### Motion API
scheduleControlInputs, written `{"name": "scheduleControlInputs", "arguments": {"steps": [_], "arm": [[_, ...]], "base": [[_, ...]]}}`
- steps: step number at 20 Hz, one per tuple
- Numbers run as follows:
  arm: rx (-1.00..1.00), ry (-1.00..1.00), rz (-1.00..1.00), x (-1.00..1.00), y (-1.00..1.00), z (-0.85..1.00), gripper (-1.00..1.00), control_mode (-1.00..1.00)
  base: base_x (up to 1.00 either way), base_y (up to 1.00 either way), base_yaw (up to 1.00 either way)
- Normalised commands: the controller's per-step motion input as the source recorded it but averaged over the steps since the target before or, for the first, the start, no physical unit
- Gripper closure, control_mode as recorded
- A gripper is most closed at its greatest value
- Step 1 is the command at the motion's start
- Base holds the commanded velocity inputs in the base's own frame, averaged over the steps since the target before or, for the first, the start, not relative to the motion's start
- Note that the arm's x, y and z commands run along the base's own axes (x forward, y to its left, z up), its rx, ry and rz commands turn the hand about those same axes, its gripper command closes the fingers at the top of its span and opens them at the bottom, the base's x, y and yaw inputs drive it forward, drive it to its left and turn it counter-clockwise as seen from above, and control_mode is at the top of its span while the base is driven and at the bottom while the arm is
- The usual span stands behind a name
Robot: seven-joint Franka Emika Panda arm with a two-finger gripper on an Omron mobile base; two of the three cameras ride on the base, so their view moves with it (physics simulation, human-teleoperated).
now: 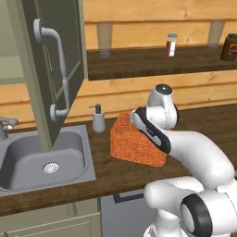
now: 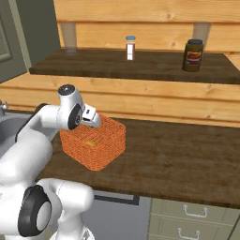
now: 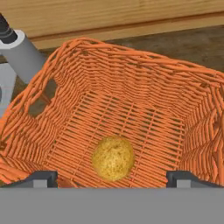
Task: Open the cabinet, pick up the bread from the cabinet and place it in the basket. Then move the basket to the dining counter.
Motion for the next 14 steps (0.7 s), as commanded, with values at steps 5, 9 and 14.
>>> {"name": "scheduleControlInputs", "arguments": {"steps": [5, 9, 14], "arm": [[0.00, 0.00, 0.08, -0.79, 0.00, 0.59, -1.00, -1.00], [0.00, 0.05, 0.14, -0.64, 0.00, 0.11, -1.00, -1.00], [-0.01, 0.09, 0.15, -0.47, 0.07, 0.00, -1.00, -1.00]], "base": [[0.00, 0.00, 0.00], [0.00, 0.00, 0.00], [0.00, 0.00, 0.00]]}}
